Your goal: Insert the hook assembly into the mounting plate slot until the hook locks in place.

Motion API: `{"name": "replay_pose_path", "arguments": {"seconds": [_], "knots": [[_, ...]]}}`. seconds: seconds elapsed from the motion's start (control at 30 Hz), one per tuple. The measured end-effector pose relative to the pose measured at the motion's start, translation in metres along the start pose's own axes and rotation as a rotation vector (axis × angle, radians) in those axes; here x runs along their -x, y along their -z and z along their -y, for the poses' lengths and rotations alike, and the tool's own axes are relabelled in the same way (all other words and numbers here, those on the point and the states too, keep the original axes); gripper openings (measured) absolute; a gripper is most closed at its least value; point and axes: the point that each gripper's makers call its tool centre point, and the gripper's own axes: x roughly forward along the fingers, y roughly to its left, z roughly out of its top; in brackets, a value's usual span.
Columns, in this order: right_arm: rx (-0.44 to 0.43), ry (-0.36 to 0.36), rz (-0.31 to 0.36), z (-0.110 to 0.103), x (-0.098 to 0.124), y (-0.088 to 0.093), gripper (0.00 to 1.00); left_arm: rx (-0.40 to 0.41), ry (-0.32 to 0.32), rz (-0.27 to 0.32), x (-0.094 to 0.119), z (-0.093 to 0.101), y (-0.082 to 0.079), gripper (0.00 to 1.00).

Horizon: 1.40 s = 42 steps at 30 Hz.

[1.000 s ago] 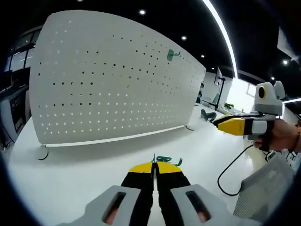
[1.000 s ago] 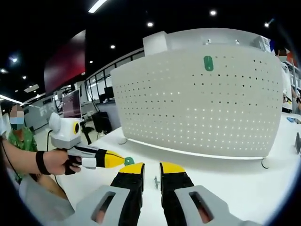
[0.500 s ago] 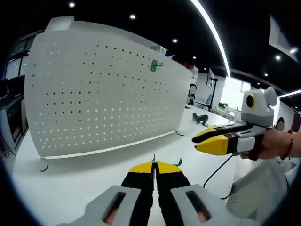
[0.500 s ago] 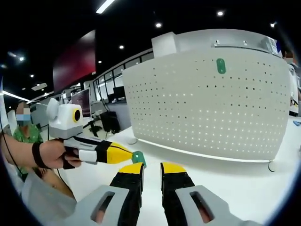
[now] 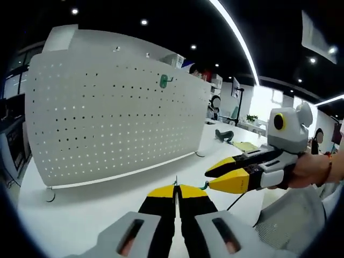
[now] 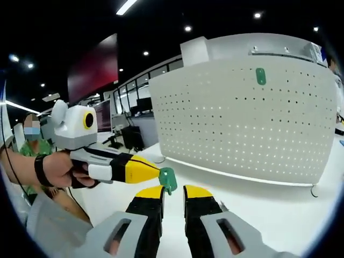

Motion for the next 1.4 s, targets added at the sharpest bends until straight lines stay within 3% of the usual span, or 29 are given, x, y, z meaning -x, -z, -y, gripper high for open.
{"name": "replay_pose_path", "arguments": {"seconds": [0.6, 1.03, 1.4], "knots": [[0.021, -0.005, -0.022, -0.004, -0.001, 0.007, 0.09, -0.061, 0.028, -0.011, 0.005, 0.035, -0.005, 0.01], [0.048, -0.026, -0.046, -0.01, -0.001, 0.009, 0.02, -0.077, 0.009, -0.009, 0.008, 0.037, -0.008, 0.01], [0.067, -0.01, -0.043, -0.012, -0.002, -0.001, 0.01, -0.138, -0.009, 0.052, 0.01, 0.036, -0.018, 0.02]]}}
